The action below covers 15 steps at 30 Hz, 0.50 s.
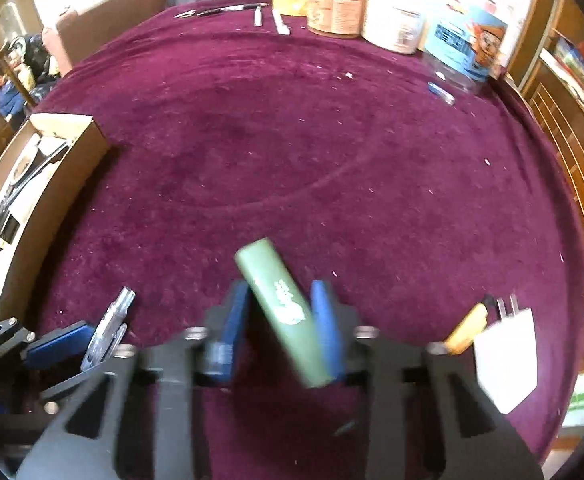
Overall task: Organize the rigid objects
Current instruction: 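Hold the blue pen with the left tool while the right tool grasps the green lighter, then lower the blue pen and green lighter into the tray, open both tools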
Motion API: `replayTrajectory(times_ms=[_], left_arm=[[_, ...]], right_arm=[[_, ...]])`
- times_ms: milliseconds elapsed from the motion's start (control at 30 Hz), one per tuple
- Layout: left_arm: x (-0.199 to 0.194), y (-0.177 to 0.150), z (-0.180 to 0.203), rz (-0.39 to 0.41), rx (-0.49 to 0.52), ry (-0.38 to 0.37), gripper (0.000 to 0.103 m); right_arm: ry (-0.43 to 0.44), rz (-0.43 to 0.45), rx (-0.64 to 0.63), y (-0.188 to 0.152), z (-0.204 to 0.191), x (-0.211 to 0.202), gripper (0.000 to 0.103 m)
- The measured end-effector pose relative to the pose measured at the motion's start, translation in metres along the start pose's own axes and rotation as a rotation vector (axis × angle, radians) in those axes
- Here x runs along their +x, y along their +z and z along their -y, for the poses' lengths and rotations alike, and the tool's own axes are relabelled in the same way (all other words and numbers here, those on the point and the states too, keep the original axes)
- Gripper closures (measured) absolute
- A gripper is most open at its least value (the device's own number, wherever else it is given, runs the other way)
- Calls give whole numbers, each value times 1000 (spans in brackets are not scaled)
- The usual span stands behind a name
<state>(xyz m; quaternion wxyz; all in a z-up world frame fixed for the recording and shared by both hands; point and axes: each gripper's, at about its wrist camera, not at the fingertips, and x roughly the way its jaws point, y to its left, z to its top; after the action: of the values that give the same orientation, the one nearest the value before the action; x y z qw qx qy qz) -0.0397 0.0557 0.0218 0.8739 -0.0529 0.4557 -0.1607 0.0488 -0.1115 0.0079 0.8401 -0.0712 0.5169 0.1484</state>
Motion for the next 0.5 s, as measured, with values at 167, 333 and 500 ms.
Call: replayTrajectory(times_ms=[167,333,500], left_arm=[[-4,-4,-9,-39,-53,-76,96],[-42,-20,-30,16,-152,-152,95],[-93,-35,-45,90,-205,-223,95]], right_arm=[[80,6,101,-20,13,-13,85],[220,59,204,-40,13,-35,85],[354,88,228,-51,-9,-58,85]])
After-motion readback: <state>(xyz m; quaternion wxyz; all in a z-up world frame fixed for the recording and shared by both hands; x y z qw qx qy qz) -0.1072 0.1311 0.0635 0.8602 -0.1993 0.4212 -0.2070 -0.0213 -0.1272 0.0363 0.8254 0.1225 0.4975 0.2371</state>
